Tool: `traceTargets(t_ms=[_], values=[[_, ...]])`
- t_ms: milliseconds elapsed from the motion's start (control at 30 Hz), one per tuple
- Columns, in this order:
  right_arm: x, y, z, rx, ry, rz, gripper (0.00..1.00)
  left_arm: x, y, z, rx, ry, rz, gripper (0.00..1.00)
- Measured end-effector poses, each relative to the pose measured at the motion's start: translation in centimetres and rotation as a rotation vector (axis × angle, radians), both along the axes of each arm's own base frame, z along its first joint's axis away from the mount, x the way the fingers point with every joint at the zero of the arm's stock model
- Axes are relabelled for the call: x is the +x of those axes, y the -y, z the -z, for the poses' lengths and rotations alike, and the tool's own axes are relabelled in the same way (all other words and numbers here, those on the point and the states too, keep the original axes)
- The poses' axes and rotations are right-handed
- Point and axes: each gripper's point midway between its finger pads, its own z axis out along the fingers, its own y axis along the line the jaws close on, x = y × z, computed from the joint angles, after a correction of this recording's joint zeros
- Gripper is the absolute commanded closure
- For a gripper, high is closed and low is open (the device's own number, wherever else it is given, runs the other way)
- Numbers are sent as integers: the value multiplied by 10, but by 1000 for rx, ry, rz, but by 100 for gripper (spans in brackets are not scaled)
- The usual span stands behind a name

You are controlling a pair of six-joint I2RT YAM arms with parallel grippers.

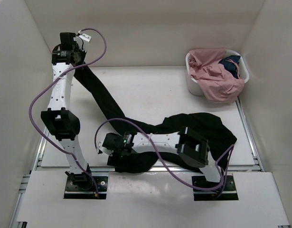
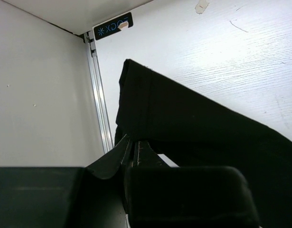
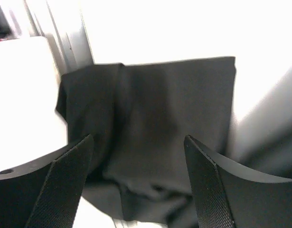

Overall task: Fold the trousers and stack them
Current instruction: Flatten the trousers out

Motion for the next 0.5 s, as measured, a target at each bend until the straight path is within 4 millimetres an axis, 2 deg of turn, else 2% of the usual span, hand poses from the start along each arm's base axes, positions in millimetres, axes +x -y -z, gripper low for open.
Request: traceTargets(t_ms=[100,133,233,267,333,367,400,433,500], values=[[-3,5,32,-70,-37,10,27,0,2,0,-8,4,-4,86],[-4,0,30,-53,-45,28,35,0,3,-2,-14,11,-1,86],[1,-1,30,-42,-64,89,47,-8,7,-6,-27,14,9,86],[4,0,30,-41,-70,107,57,-11,9,-7,-30,15,12,86],[10,1,31,-47,-80,140,70,-17,11,-13,-33,23,19,86],[12,1,31,-50,-82,150,86,-20,13,-16,-35,28,24,86],[15,0,30,-53,-85,160,95,-23,14,-19,-37,32,29,86],[19,0,30,-55,-84,175,100,-24,16,-22,-38,40,32,86],[28,-2,29,-55,-75,195,100,-28,16,-31,-39,58,35,86]])
